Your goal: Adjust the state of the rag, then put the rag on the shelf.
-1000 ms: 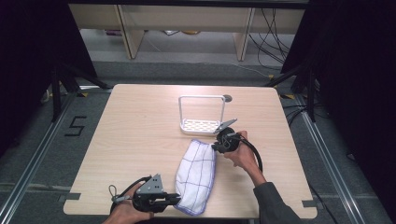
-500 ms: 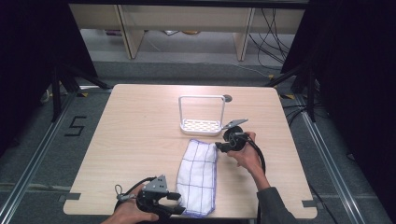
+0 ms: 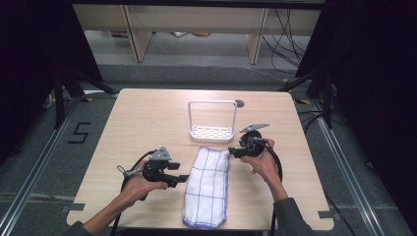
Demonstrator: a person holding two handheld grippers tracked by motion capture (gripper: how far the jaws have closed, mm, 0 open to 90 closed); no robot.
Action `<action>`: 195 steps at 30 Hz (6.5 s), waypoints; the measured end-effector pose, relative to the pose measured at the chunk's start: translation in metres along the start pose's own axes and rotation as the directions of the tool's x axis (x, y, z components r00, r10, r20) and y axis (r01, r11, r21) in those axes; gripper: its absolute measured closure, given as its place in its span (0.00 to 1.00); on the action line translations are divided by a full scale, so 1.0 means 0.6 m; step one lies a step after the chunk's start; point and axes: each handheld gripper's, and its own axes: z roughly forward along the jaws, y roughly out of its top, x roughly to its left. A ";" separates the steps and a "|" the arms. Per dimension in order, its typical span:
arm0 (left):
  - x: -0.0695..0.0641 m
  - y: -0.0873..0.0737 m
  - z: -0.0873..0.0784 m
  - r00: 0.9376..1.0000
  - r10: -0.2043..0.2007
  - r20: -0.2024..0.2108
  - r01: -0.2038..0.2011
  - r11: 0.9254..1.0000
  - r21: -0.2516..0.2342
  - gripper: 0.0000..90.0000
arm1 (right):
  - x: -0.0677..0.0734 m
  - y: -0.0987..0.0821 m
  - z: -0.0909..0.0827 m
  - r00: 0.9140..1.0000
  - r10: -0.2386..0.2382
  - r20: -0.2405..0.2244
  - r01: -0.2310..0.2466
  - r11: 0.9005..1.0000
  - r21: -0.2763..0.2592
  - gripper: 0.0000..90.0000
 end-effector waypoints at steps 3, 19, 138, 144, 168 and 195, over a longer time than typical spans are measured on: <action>0.025 0.011 0.021 0.999 -0.034 -0.032 0.034 0.999 -0.003 0.43 | 0.000 0.002 0.004 1.000 -0.021 0.005 0.021 0.999 0.027 0.47; 0.055 0.072 0.117 0.991 -0.020 -0.129 0.019 1.000 -0.012 0.41 | 0.017 0.005 0.036 0.999 -0.001 0.032 -0.001 0.997 0.076 0.45; -0.026 0.243 -0.108 0.991 0.127 -0.032 -0.131 0.949 -0.286 0.93 | 0.137 0.132 -0.199 0.966 -0.251 -0.065 0.210 0.906 -0.367 0.93; -0.015 0.272 -0.115 0.992 0.113 -0.055 -0.124 0.949 -0.289 0.93 | 0.121 0.158 -0.210 0.971 -0.234 -0.053 0.197 0.903 -0.381 0.93; 0.029 0.382 -0.120 0.986 0.079 -0.146 -0.124 0.936 -0.331 0.92 | 0.069 0.264 -0.224 0.986 -0.166 -0.003 0.149 0.892 -0.426 0.93; 0.137 0.454 -0.033 0.975 -0.066 -0.210 -0.028 0.910 -0.414 0.92 | -0.022 0.358 -0.152 1.000 -0.011 0.014 0.016 0.894 -0.448 0.92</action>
